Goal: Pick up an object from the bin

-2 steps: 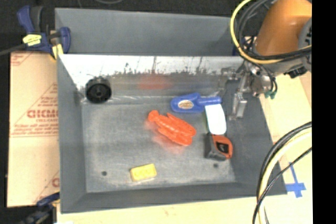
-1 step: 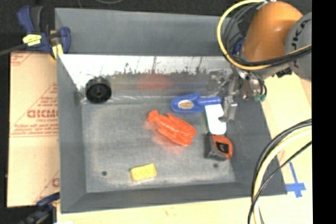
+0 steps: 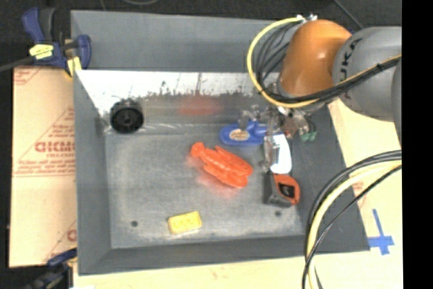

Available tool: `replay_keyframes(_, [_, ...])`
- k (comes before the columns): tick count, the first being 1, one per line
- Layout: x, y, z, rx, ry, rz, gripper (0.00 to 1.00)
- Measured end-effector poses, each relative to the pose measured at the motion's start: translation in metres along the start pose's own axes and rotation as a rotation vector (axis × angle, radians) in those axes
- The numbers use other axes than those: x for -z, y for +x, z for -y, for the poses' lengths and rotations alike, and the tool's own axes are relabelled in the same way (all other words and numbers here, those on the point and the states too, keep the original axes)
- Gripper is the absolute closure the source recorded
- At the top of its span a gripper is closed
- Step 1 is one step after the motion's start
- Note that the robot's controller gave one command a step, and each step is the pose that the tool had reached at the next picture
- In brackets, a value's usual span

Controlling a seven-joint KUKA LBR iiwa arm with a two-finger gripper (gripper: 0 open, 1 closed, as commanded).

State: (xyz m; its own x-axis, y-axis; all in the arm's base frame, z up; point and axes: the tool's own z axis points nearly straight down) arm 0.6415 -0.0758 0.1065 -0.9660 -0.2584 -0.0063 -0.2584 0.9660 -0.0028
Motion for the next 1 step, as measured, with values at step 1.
replay_keyframes(1, [-0.0253, 0.0147, -0.0193, 0.361, 0.000, 0.000, 1.00])
